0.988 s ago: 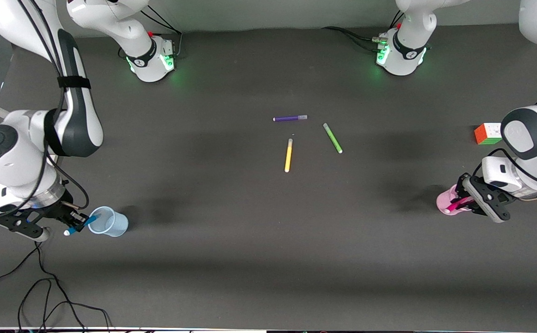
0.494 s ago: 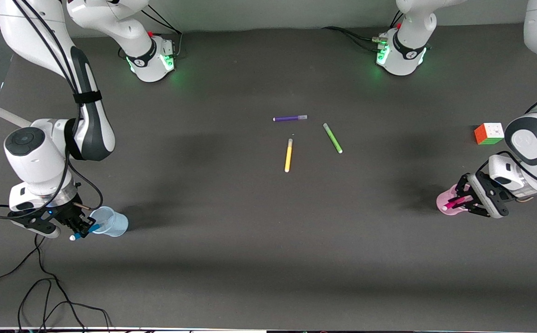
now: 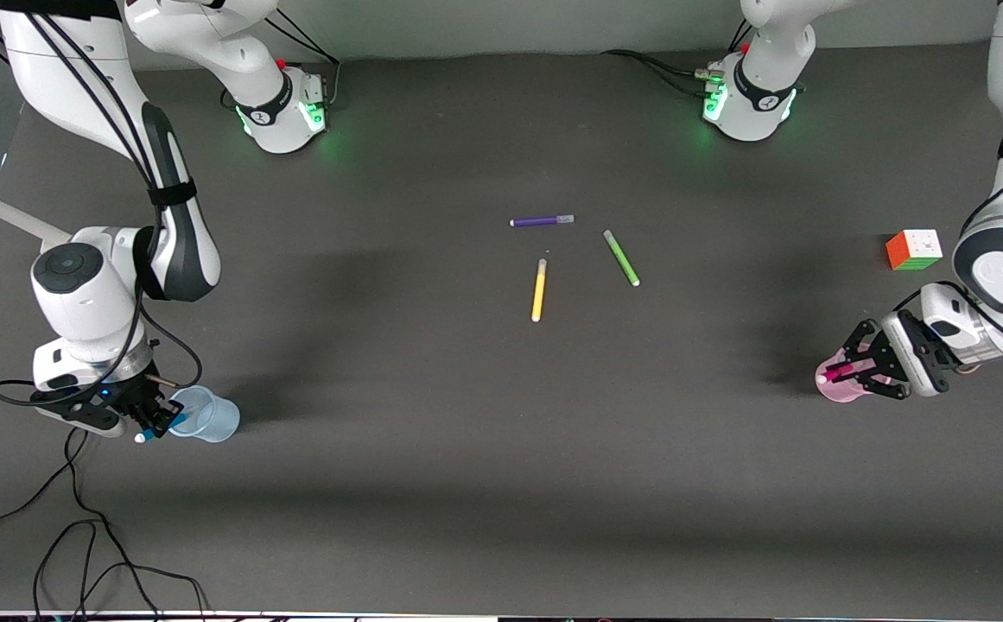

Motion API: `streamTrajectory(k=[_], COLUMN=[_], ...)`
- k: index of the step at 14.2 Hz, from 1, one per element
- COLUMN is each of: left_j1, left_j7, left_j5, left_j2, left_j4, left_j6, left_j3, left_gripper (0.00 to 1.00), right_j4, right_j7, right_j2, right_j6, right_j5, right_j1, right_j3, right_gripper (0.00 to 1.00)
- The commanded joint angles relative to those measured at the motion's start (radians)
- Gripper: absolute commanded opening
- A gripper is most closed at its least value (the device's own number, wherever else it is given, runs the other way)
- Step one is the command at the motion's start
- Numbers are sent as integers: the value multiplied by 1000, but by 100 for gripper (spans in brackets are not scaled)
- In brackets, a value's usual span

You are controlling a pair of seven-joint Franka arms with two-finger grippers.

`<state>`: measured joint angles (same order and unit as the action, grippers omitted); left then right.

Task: Place pink and blue markers in matching cups
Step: 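Carry the blue marker to the blue cup while the left gripper carries pink, then open both grippers, dropping the markers into their matching cups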

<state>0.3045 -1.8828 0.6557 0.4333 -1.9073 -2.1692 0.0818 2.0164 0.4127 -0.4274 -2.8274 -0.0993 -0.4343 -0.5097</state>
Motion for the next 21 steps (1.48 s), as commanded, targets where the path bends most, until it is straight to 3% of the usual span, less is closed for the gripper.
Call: streamTrajectory(k=[1, 2, 4, 5, 7, 8, 9, 11, 16, 19, 21], left_j1=[34, 39, 45, 47, 59, 59, 61, 61, 61, 56, 56], left_j7=[-36, -38, -39, -39, -39, -39, -41, -67, -64, -4, 135], left_j5=[30, 32, 32, 32, 32, 33, 33, 35, 36, 59, 55], left_j2=[-11, -10, -8, -8, -8, -7, -4, -4, -5, -19, -42], left_j4=[19, 19, 19, 19, 19, 20, 24, 33, 46, 92, 111], left_j6=[66, 69, 72, 77, 88, 88, 89, 92, 101, 149, 176], left_j3=[10, 10, 10, 9, 10, 10, 10, 10, 10, 9, 9], left_gripper=[0, 0, 0, 12, 30, 56, 95, 99, 99, 99, 99], right_j4=[31, 31, 30, 30, 30, 25, 21, 2, -109, -220, -292], right_j7=[-12, -12, -12, -12, -12, -11, -12, -12, -31, -35, -64], right_j2=[-7, -10, -14, -14, -13, -10, -1, 12, 64, 90, 105], right_j6=[-67, -70, -72, -72, -70, -67, -55, 1, 294, 564, 711], right_j5=[-20, -20, -20, -20, -20, -20, -20, -20, -19, -8, 12], right_j1=[-9, -9, -11, -12, -14, -12, -12, -12, -17, -30, -47], right_j3=[-10, -10, -10, -10, -10, -10, -10, -10, -1, 14, 14], right_gripper=[0, 0, 65, 99, 100, 100, 100, 100, 100, 100, 100])
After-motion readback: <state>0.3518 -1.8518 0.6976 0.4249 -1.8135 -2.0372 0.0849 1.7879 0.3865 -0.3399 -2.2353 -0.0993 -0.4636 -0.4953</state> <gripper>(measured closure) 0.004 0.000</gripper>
